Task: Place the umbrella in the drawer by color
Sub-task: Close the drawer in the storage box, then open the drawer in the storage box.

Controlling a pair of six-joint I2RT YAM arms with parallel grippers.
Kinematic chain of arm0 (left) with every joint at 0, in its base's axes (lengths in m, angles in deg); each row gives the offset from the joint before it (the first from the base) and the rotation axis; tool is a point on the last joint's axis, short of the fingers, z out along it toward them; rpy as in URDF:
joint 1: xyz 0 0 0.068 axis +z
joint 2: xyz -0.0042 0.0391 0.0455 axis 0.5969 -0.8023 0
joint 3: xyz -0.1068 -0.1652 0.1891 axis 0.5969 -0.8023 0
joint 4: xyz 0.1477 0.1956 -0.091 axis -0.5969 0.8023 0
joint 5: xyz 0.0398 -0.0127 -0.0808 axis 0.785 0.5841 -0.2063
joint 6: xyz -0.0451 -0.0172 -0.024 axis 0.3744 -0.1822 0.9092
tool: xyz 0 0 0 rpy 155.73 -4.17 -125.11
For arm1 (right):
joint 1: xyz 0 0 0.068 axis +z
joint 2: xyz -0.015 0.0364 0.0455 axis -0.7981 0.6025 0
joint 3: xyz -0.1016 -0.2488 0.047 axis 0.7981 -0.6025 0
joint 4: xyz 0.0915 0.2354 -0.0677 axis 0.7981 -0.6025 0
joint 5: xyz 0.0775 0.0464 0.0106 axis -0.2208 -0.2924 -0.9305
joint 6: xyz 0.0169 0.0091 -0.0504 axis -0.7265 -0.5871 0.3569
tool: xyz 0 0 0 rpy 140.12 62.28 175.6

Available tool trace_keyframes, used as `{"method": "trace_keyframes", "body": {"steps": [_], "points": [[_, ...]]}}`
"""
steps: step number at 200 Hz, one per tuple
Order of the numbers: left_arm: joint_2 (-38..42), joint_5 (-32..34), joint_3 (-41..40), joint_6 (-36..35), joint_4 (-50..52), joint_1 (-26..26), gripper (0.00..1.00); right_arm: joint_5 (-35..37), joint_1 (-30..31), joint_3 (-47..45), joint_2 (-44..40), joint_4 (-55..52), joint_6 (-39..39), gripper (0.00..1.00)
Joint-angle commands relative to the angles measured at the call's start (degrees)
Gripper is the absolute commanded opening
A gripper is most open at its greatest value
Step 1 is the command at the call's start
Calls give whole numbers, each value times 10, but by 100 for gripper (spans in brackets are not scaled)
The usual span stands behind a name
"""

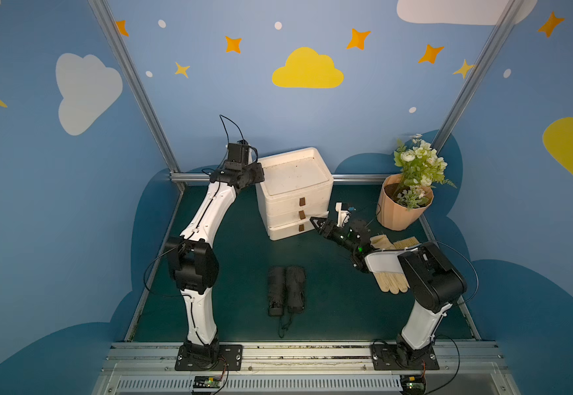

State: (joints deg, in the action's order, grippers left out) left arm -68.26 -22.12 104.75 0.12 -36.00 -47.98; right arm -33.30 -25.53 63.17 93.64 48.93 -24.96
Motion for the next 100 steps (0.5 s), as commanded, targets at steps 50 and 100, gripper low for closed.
{"method": "trace_keyframes", "body": {"steps": [50, 100], "points": [[-11, -78, -12, -10, 32, -35, 25, -83, -7, 5, 126, 87, -23, 80], [-18, -82, -12, -8, 30, -39, 25, -63, 12, 59, 201, 121, -35, 82]]}}
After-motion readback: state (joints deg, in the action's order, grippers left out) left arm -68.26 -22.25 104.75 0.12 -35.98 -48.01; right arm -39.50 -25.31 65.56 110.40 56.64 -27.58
